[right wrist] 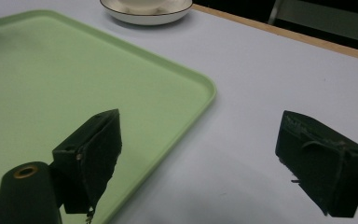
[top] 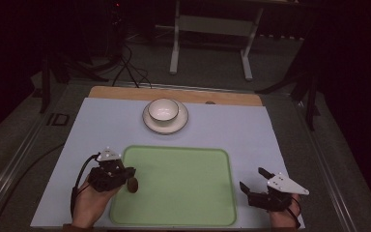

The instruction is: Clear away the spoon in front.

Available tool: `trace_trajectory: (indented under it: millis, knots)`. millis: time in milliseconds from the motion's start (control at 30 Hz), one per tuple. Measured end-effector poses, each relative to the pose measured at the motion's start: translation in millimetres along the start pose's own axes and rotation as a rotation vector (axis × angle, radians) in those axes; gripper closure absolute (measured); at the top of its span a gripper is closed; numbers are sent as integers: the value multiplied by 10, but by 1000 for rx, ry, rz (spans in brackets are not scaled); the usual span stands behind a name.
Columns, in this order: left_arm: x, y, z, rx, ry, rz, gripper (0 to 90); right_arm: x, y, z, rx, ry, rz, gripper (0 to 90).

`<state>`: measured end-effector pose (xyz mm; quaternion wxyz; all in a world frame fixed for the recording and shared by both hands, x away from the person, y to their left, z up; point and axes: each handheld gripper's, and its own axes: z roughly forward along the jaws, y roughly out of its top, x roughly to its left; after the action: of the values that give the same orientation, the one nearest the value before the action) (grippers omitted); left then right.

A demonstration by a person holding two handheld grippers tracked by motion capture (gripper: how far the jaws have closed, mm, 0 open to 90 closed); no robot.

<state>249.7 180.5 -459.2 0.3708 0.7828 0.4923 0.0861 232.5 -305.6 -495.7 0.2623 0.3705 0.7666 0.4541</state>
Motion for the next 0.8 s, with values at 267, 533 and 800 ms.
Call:
trace_trajectory:
  millis: [267,533,800]
  knots:
    - [298,137,255,-7,-39,-92,787,-3,-1,12,2,0,-1,140]
    - [460,9,535,19,-121,-185,792,-8,-4,10,1,-1,1,140]
    - [473,-195,565,33,-110,-222,754,5,1,22,9,4,-3,140]
